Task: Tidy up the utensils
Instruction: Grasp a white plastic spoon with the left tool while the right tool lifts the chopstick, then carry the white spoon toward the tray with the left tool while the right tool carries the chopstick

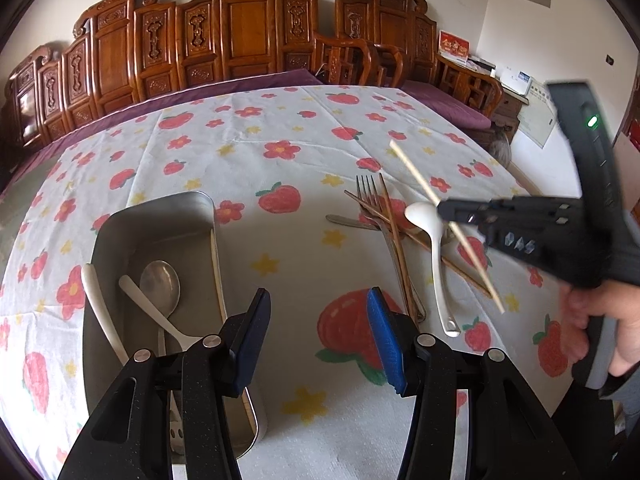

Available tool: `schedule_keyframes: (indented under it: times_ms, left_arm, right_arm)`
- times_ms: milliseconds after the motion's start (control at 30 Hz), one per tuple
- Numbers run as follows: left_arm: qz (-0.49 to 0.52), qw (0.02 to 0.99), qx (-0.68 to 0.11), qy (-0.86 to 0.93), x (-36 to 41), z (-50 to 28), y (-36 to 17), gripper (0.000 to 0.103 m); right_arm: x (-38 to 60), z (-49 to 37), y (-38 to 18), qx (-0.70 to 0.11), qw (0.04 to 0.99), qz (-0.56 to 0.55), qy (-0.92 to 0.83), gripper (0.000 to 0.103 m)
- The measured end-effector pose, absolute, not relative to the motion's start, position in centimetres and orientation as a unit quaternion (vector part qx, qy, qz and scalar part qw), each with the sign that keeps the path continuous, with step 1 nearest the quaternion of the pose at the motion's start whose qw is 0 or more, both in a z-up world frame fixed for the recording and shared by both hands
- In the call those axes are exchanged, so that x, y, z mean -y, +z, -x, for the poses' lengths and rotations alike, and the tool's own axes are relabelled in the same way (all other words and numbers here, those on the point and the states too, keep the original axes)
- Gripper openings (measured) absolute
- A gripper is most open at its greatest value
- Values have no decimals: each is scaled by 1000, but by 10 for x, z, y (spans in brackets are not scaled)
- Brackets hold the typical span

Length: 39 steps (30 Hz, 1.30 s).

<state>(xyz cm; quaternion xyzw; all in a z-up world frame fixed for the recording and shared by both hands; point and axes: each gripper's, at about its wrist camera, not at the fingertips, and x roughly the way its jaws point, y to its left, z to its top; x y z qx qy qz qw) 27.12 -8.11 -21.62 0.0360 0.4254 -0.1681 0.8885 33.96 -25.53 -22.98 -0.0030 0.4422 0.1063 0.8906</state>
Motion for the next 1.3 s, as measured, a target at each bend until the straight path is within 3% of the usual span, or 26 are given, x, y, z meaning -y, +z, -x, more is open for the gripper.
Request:
schedule_keyframes:
  times_ms: [200,533,1300]
  left_arm:
    - [-43,886,-427,-176,87,-270,-219,48]
    - [-65,887,-412,-201,122,-264,-209,48]
    - [-87,846,-472,-233,230,-326,-265,29]
  right_arm:
    - [277,-317,-205,-421,902,-4,100,6]
    - [340,-274,-216,-433,899,-7,69,6]
    - [381,-261,-255,-455,886,-38,82,6]
